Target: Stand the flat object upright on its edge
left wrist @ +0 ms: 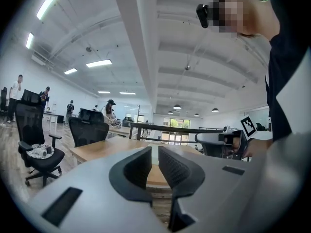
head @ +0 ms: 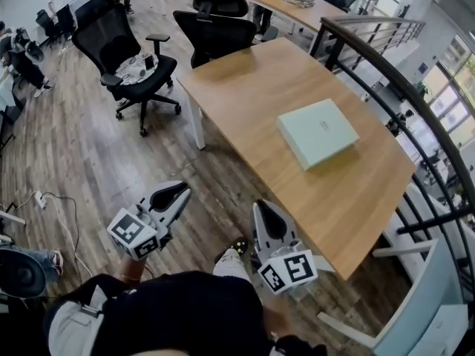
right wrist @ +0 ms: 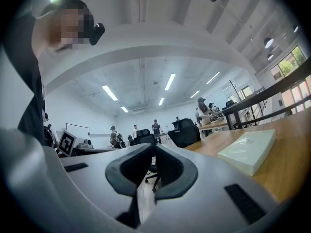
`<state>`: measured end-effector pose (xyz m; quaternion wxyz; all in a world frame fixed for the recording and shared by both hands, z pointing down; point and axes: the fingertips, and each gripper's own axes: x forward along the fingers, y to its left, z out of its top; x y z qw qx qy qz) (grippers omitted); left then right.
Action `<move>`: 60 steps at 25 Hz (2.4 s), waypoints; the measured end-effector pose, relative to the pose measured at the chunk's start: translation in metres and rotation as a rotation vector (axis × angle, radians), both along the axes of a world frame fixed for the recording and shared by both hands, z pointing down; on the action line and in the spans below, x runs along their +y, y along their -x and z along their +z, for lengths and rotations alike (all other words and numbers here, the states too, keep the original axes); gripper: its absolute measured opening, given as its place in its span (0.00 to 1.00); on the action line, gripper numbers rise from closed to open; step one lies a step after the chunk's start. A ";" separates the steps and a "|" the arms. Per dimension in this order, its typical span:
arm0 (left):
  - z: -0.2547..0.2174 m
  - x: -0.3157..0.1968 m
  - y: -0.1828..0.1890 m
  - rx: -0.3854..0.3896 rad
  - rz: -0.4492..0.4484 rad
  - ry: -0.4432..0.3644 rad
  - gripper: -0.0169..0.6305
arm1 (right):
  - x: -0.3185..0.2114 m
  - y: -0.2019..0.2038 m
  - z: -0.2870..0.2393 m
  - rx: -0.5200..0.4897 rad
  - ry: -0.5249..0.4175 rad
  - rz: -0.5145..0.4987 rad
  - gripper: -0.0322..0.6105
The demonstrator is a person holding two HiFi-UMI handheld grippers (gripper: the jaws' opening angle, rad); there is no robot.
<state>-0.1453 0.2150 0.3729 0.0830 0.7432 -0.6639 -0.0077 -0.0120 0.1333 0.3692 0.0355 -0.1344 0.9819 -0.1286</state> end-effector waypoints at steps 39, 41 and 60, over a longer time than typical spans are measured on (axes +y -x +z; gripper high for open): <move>-0.001 -0.265 -0.024 -0.016 0.283 0.005 0.11 | -0.225 -0.059 0.002 -0.010 -0.031 0.337 0.10; -0.005 -0.284 -0.025 -0.004 0.334 -0.006 0.11 | -0.231 -0.064 0.000 0.001 -0.025 0.394 0.10; -0.017 -0.430 -0.034 -0.017 0.711 -0.050 0.11 | -0.308 -0.064 -0.006 0.013 -0.013 0.753 0.10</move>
